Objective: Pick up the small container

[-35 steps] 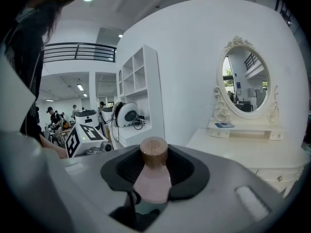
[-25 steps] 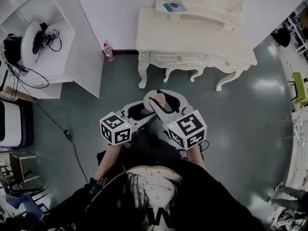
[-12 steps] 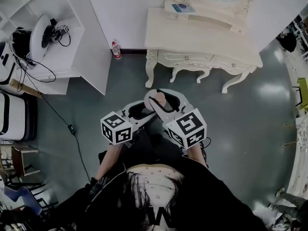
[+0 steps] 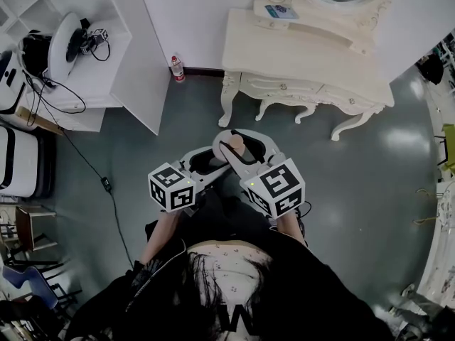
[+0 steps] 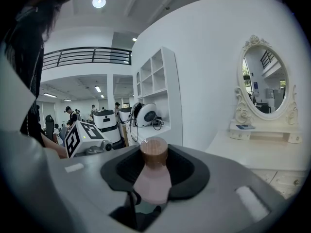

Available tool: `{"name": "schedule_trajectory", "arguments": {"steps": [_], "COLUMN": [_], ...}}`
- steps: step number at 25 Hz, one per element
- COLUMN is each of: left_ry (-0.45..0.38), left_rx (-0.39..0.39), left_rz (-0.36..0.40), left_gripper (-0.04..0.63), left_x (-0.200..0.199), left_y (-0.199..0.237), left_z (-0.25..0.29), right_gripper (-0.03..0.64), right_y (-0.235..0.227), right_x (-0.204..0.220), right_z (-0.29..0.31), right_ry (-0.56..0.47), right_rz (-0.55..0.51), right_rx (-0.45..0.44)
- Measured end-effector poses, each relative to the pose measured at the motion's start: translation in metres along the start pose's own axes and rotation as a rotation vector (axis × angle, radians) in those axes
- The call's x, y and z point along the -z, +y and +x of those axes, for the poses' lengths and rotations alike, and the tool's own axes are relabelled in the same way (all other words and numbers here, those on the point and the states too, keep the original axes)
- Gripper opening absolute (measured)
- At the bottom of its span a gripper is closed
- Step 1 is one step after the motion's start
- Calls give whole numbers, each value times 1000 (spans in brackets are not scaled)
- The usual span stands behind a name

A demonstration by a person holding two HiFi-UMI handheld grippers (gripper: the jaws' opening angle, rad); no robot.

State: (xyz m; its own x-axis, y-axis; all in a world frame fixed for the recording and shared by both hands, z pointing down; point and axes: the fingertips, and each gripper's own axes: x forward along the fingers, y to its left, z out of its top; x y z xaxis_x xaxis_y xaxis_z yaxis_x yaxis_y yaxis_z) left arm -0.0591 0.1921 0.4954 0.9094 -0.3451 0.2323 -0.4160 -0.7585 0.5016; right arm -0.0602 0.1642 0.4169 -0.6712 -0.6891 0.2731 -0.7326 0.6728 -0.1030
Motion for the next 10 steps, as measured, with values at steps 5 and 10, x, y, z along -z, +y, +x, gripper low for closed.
{"name": "schedule_trajectory", "arguments": {"steps": [5, 10], "left_ry": [5, 9], "left_rx": [2, 4], "left_rz": [-4, -4], "left_gripper": [247, 247], "left_x": [-2, -4], "left_y": [3, 3], "left_z": [6, 15], "right_gripper": [144, 144], "right_y": [-7, -16], "right_x": [0, 1], "right_z": [1, -1], "right_ry": [2, 3], "right_rz": [4, 12], "right_rx": [2, 4]}}
